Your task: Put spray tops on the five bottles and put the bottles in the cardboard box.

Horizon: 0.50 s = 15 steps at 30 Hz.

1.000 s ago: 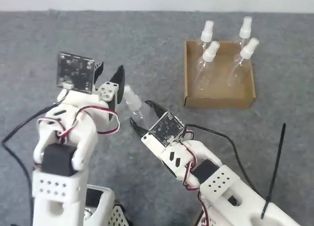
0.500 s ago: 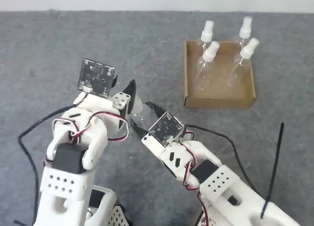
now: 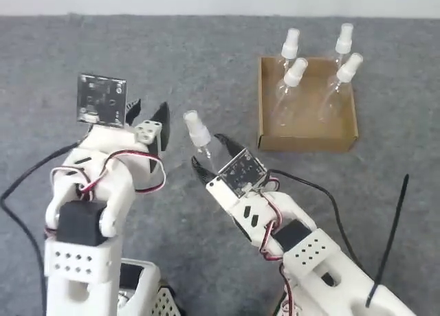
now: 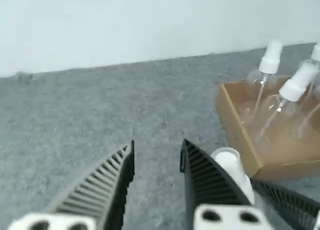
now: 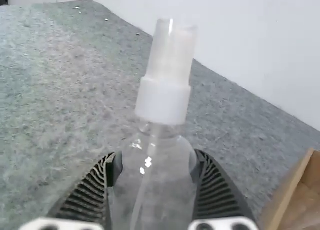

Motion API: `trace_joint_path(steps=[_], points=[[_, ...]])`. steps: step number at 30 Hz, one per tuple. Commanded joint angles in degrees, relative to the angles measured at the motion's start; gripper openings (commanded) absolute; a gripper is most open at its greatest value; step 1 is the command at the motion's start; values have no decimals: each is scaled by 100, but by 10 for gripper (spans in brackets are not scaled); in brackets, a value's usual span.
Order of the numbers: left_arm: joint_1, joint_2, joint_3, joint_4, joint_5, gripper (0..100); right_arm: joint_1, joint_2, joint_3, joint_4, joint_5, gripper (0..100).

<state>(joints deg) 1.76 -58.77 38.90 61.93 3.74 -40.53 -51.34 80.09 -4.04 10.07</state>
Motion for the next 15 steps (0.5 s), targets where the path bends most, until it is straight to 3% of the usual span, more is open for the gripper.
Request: trace_joint_path(steps=[1, 4, 8, 11, 15], points=[[53, -651, 268, -273, 141, 143, 101, -242, -132, 4, -62, 6], [396, -1266, 1174, -615, 132, 144, 312, -242, -264, 163, -53, 6], [765, -1987, 2308, -1169, 97, 144, 752, -233, -1125, 1305, -316, 6], [932, -2338, 2703, -1196, 97, 145, 998, -171, -1820, 1930, -949, 6], [1152, -2664, 3125, -1240, 88, 145, 1042, -163, -2514, 2352, -1073, 6]])
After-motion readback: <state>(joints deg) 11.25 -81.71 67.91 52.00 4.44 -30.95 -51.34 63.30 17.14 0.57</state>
